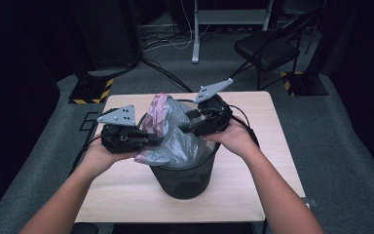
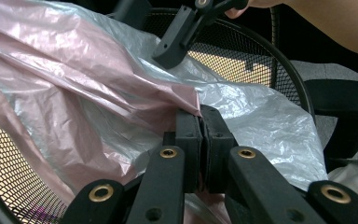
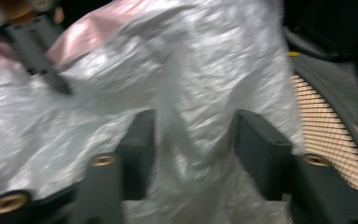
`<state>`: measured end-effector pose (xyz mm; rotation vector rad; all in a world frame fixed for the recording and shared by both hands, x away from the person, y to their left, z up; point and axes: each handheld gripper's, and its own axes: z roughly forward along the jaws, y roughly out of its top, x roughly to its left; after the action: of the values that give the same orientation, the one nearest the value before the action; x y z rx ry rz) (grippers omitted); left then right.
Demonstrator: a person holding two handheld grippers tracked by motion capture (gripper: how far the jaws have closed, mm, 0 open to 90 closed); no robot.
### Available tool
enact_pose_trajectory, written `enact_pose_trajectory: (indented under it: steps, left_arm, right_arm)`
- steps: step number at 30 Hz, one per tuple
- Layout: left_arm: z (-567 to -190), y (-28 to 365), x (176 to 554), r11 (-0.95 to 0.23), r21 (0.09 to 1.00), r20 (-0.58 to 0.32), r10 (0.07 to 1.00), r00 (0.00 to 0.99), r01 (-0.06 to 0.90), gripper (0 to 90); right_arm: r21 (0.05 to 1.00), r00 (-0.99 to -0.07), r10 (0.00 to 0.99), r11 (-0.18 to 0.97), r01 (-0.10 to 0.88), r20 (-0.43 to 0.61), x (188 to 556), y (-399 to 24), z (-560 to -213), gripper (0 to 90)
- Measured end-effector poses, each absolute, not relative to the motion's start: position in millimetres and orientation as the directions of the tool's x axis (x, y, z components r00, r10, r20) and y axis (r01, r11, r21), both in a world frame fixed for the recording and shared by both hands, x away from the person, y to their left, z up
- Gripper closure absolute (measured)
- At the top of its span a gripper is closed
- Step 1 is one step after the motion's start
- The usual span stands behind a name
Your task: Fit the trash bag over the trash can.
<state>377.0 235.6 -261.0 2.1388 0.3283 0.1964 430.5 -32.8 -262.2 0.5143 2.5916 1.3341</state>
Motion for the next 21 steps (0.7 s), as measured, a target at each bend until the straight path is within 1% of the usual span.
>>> enact_pose_trajectory:
  steps: [1, 2, 6, 7, 9, 10, 11, 12, 13, 14, 15, 16, 17, 19, 21]
  left_arm:
    - [-261.2, 235.2, 377.3, -0.531, 0.832, 0.015, 0.308, 0.951, 0.159, 86.9]
    - [-261.7, 234.6, 377.7, -0.534, 0.83, 0.014, 0.306, 0.952, 0.159, 86.8]
    - [-263.2, 232.6, 378.4, -0.54, 0.826, 0.014, 0.303, 0.953, 0.16, 86.7]
    - [-263.3, 232.5, 378.7, -0.54, 0.826, 0.012, 0.303, 0.953, 0.161, 86.6]
    - [-262.6, 232.8, 379.8, -0.536, 0.827, 0.005, 0.304, 0.953, 0.167, 85.7]
    - [-262.1, 233.1, 380.4, -0.527, 0.832, -0.005, 0.309, 0.951, 0.175, 78.8]
    - [-260.9, 234.1, 381.4, -0.518, 0.836, -0.012, 0.318, 0.948, 0.184, 78.8]
    - [-257.2, 238.3, 384.2, -0.491, 0.846, -0.036, 0.335, 0.941, 0.207, 68.9]
    - [-257.2, 238.3, 384.2, -0.491, 0.846, -0.036, 0.335, 0.941, 0.207, 64.5]
    - [-254.5, 241.2, 385.8, -0.478, 0.851, -0.043, 0.347, 0.937, 0.216, 64.5]
    - [-252.4, 243.4, 386.7, -0.467, 0.856, -0.046, 0.361, 0.931, 0.223, 60.9]
    - [-248.8, 246.7, 388.3, -0.454, 0.86, -0.045, 0.388, 0.921, 0.233, 54.7]
    - [-245.9, 249.1, 389.8, -0.452, 0.861, -0.038, 0.403, 0.914, 0.235, 54.7]
    - [-240.9, 253.2, 392.8, -0.438, 0.866, -0.03, 0.437, 0.899, 0.241, 50.3]
    - [-237.1, 256.4, 395.3, -0.429, 0.869, -0.033, 0.451, 0.892, 0.249, 45.8]
  right_arm:
    - [0.813, -0.926, 0.378, 0.539, 0.219, -0.002, 429.3, -32.4, -263.4, 56.0]
    - [0.809, -0.929, 0.371, 0.548, 0.212, -0.008, 428.2, -32.0, -264.2, 64.0]
    - [0.81, -0.934, 0.355, 0.555, 0.187, -0.028, 421.3, -32.9, -264.7, 83.6]
    - [0.812, -0.937, 0.349, 0.555, 0.181, -0.03, 419.5, -33.4, -264.2, 87.1]
    - [0.812, -0.94, 0.34, 0.558, 0.171, -0.036, 415.7, -34.1, -263.0, 88.6]
    - [0.814, -0.94, 0.338, 0.56, 0.156, -0.052, 412.1, -34.7, -262.0, 89.0]
    - [0.814, -0.94, 0.338, 0.56, 0.156, -0.052, 412.1, -34.7, -262.0, 89.0]
    - [0.815, -0.938, 0.34, 0.561, 0.146, -0.065, 409.6, -35.4, -261.4, 89.2]
    - [0.815, -0.938, 0.34, 0.561, 0.146, -0.065, 409.6, -35.4, -261.4, 89.2]
    - [0.815, -0.938, 0.34, 0.561, 0.144, -0.069, 408.3, -36.0, -261.2, 89.2]
    - [0.816, -0.938, 0.338, 0.56, 0.139, -0.072, 407.6, -36.5, -261.1, 89.2]
    - [0.819, -0.937, 0.34, 0.557, 0.136, -0.076, 405.9, -37.2, -260.7, 89.2]
    - [0.819, -0.937, 0.34, 0.557, 0.136, -0.076, 405.9, -37.2, -260.7, 89.2]
    - [0.823, -0.938, 0.338, 0.552, 0.131, -0.078, 404.1, -37.4, -259.9, 89.2]
    - [0.826, -0.938, 0.337, 0.551, 0.122, -0.086, 401.7, -37.0, -259.0, 89.2]
